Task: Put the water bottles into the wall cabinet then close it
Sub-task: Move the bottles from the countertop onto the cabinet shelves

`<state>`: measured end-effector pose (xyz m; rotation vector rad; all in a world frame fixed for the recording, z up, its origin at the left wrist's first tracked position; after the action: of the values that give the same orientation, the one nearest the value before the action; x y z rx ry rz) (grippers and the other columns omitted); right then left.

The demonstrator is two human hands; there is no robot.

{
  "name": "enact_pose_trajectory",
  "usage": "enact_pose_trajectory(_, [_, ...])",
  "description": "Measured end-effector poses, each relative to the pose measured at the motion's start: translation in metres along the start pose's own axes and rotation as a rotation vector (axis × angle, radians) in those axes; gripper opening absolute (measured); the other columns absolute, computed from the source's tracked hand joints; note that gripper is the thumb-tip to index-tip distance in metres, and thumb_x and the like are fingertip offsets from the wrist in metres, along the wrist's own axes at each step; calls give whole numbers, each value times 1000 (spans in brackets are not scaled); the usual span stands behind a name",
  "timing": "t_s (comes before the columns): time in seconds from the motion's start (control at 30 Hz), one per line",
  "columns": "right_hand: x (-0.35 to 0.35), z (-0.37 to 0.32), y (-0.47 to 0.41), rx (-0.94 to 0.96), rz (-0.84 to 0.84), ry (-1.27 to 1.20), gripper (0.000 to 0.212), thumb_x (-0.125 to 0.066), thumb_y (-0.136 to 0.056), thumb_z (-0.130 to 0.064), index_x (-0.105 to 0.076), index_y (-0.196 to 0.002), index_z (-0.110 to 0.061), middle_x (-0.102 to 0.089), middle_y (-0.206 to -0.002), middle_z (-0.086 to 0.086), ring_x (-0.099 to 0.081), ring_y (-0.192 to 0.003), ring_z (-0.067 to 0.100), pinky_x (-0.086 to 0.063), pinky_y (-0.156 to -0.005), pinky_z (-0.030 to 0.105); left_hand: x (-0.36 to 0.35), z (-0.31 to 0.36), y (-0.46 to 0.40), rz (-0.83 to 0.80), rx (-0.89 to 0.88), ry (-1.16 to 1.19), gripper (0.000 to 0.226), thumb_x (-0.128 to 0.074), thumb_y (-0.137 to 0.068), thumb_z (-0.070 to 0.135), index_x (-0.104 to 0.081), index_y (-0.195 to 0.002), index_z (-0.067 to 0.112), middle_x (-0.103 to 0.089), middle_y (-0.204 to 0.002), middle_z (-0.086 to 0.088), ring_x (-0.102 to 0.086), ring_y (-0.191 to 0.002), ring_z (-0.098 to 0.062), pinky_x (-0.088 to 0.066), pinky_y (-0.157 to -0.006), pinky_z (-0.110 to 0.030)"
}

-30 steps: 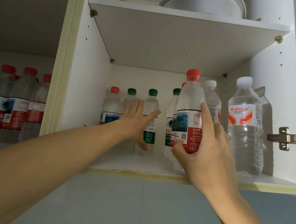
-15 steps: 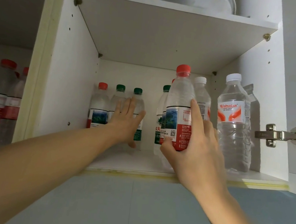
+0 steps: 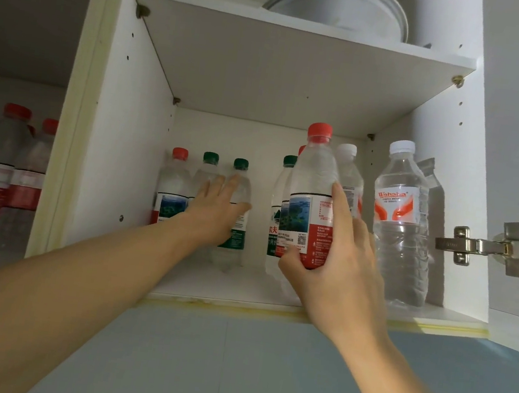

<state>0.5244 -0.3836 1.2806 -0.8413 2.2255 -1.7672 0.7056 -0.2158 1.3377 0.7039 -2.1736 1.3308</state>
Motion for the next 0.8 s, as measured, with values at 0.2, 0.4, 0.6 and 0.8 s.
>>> enact_pose_trajectory(0.2, [9,4,-2,-46,67,-92,107,-77,-74,-33,-14,-160,-39,-43,-139,0,-41,-131,22,-48,-97,44,72,-10,16,210,77,1049,32,-54,-104,26,-61,-133,14,-64,-131,-3,-63,-113,-14,-50,-88,-21])
enact_pose_trajectory(0.4, [6,3,-4,-66,14,-277,96,-78,-80,-34,-26,-161,-29,-67,-125,-11,-64,-113,9,-54,-99,36,106,50,66,-108,-129,1692,54,-73,-83,59,-51,-123,31,-71,-112,1,-75,-96,-15,-63,-72,-36])
enact_pose_trajectory(0.6, [-21,-27,-7,-58,-209,-445,81,-80,-84,-44,-37,-152,-38,-65,-101,-43,-64,-100,-16,-50,-79,5,103,25,90,13,-15,1584,45,-74,-90,34,-53,-130,32,-76,-104,4,-75,-95,-14,-62,-81,-39])
enact_pose_trajectory(0.8, [13,-68,-71,103,-191,-213,18,-70,-92,-38,-73,-108,-29,-69,-96,-20,-65,-86,-8,-48,-71,10,84,-45,113,155,236,1433,44,-75,-89,33,-50,-124,40,-71,-107,8,-71,-97,-18,-59,-78,-40])
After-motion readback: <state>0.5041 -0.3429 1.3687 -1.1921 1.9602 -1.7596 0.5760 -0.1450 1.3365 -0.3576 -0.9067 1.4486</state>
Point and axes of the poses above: each hand's wrist, its own y-axis away from the middle knuckle, its own x-axis out of the back of the hand, z = x × y, the point moved 10 cm from there along -y, towards the middle knuckle
